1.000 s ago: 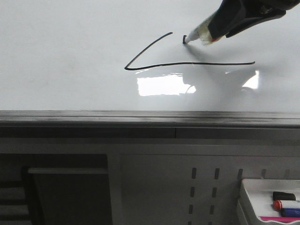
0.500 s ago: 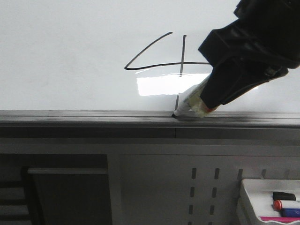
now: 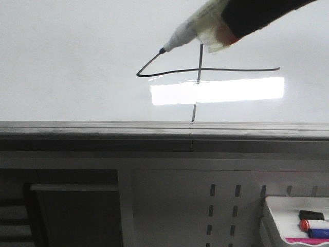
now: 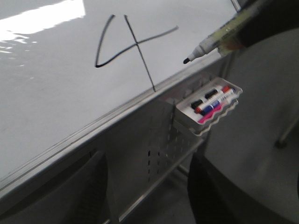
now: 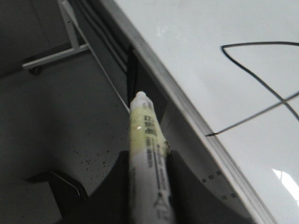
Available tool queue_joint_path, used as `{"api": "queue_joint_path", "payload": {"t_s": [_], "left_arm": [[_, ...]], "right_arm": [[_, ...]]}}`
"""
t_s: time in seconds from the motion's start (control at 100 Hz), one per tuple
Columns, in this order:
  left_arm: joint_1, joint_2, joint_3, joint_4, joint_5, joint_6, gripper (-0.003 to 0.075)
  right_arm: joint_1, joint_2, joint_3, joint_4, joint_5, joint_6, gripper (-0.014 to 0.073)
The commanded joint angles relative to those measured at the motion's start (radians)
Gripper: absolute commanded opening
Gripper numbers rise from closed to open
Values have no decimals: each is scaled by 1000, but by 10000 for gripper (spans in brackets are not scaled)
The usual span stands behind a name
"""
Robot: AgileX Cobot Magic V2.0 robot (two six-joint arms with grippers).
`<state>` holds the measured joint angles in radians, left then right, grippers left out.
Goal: Write number 4 on whiteboard
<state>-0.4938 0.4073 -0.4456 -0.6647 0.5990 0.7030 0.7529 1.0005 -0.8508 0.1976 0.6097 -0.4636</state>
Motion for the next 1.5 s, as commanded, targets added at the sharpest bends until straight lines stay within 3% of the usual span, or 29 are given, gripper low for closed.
{"api": "queue_joint_path", "payload": {"t_s": [0.0, 0.08, 0.35, 0.72, 0.81, 1.2, 1.49], "left_arm": [[0, 113, -87, -135, 34, 227, 356], [0, 230, -163, -192, 125, 352, 356], [-25, 541, -385, -269, 349, 493, 356], [-209, 732, -500, -223, 306, 492, 349], [-213, 748, -500, -235, 276, 482, 305], [-213, 751, -500, -231, 254, 482, -19], [-213, 751, -500, -186, 272, 482, -20]], "right_arm": [[47, -11, -25, 2, -28, -80, -53], [79, 3, -25, -1, -33, -112, -53], [166, 47, -25, -1, -107, -210, -53], [196, 60, -25, 1, -172, -210, -53], [196, 60, -25, 1, -171, -210, -53], [196, 60, -25, 1, -166, -210, -53], [196, 60, -25, 1, -166, -210, -53]]}}
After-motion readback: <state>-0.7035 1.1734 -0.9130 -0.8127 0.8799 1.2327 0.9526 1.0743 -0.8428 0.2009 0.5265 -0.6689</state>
